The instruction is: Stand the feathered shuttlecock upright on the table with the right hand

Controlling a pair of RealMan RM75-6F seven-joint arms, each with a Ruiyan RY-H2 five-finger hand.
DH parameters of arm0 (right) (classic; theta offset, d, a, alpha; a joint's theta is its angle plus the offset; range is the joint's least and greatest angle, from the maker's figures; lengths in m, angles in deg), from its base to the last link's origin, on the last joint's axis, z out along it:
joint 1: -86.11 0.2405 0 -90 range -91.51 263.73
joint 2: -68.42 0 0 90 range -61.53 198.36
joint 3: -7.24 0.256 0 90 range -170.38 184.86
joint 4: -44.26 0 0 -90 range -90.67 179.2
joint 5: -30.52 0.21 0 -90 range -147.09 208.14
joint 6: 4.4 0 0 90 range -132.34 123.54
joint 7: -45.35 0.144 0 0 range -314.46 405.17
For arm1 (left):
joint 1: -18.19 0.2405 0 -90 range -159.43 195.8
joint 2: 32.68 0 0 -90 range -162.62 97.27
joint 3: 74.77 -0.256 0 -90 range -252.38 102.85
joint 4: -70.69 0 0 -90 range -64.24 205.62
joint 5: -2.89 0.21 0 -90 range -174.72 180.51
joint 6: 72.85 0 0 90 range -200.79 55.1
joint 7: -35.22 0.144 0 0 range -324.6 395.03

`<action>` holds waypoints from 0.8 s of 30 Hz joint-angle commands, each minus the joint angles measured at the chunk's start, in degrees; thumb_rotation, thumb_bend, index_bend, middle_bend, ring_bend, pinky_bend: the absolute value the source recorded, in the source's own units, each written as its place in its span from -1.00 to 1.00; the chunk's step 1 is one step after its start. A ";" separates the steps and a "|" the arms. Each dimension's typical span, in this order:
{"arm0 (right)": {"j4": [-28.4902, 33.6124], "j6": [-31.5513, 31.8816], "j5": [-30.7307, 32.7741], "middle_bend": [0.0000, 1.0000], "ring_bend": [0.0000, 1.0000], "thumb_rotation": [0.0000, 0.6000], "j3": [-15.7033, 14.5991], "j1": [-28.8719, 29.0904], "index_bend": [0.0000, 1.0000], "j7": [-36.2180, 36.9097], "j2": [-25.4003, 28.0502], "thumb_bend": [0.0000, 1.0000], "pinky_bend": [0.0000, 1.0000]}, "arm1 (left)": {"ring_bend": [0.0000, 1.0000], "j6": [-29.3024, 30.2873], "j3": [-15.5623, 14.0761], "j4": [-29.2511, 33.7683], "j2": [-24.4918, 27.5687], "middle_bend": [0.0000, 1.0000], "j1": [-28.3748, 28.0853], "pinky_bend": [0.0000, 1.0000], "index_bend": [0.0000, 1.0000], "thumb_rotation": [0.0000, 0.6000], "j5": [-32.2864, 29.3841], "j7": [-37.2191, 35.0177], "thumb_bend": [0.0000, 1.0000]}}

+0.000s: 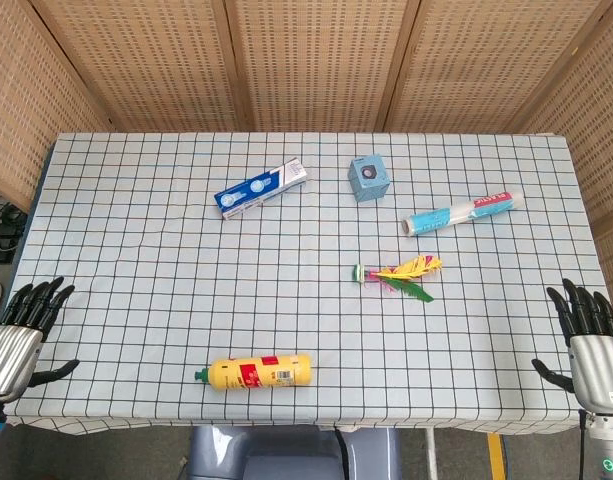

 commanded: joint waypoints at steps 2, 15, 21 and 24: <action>-0.04 -0.15 0.03 -1.00 -1.00 1.00 -0.04 0.07 -1.00 0.10 0.01 -1.00 -1.00 | -1.00 0.15 0.05 -0.05 -0.06 -1.00 0.06 -1.00 -1.00 1.00 -0.02 -0.04 -1.00; -5.37 -17.62 3.64 -1.00 -1.00 1.00 6.36 14.73 -0.62 1.34 -1.73 -1.00 -1.00 | -1.00 -2.88 1.64 -0.45 -1.55 -1.00 -1.54 -1.00 -1.00 1.00 -3.30 1.50 -1.00; -12.68 -29.20 6.30 -1.00 -1.00 1.00 8.66 24.29 -0.24 3.52 -7.05 -0.68 -1.00 | -1.00 -3.91 2.60 -1.32 -2.26 -1.00 -2.06 -1.00 -1.00 1.00 -5.48 1.74 -1.00; -19.62 -33.10 6.68 -1.00 -1.00 1.00 8.34 28.01 -0.15 4.03 -11.71 -0.53 -1.00 | -1.00 -4.34 3.07 -1.68 -2.50 -1.00 -2.28 -1.00 -1.00 1.00 -6.56 1.66 -1.00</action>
